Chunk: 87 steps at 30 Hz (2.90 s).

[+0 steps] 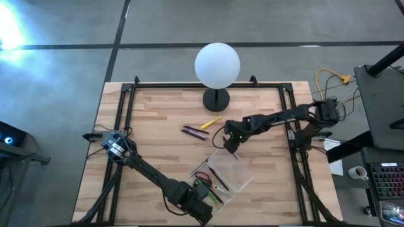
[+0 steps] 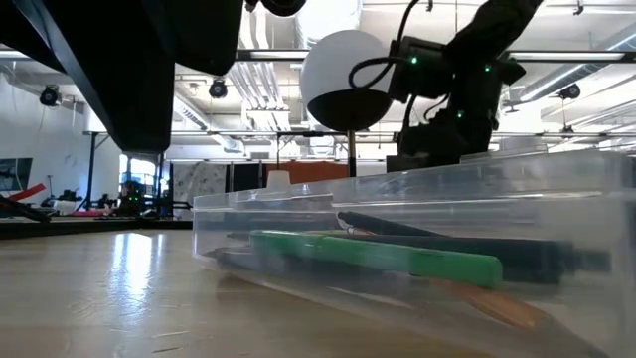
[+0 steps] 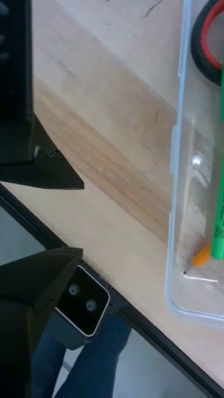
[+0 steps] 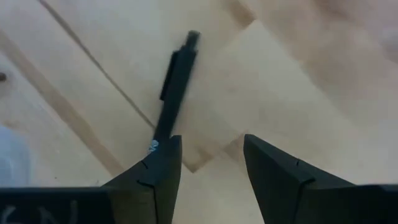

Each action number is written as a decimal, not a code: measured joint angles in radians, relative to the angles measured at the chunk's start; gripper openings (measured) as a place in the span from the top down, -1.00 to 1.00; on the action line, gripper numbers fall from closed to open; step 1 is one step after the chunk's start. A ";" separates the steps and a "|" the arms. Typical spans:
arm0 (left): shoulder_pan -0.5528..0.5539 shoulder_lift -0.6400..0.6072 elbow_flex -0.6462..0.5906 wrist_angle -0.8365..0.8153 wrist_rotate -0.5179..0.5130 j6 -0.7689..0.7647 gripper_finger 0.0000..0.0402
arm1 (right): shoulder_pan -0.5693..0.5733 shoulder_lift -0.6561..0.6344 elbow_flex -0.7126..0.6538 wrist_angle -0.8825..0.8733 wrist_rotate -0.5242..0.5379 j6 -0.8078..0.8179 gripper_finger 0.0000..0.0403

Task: Pick & place school supplies into a supply box
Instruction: Put the black pen into the supply box

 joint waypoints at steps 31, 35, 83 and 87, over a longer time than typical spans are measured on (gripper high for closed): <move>0.005 0.000 0.000 0.008 0.000 -0.017 0.28 | 0.009 0.197 0.187 -0.048 0.071 -0.038 0.19; 0.005 0.000 0.000 0.008 -0.001 -0.015 0.28 | 0.008 0.191 0.185 -0.058 0.074 -0.042 0.19; 0.005 -0.003 0.001 0.008 -0.024 -0.012 0.28 | -0.025 -0.105 0.128 -0.172 0.069 -0.167 0.95; 0.005 -0.003 0.001 0.011 -0.026 -0.009 0.28 | -0.033 -0.199 0.130 -0.164 0.071 -0.141 0.95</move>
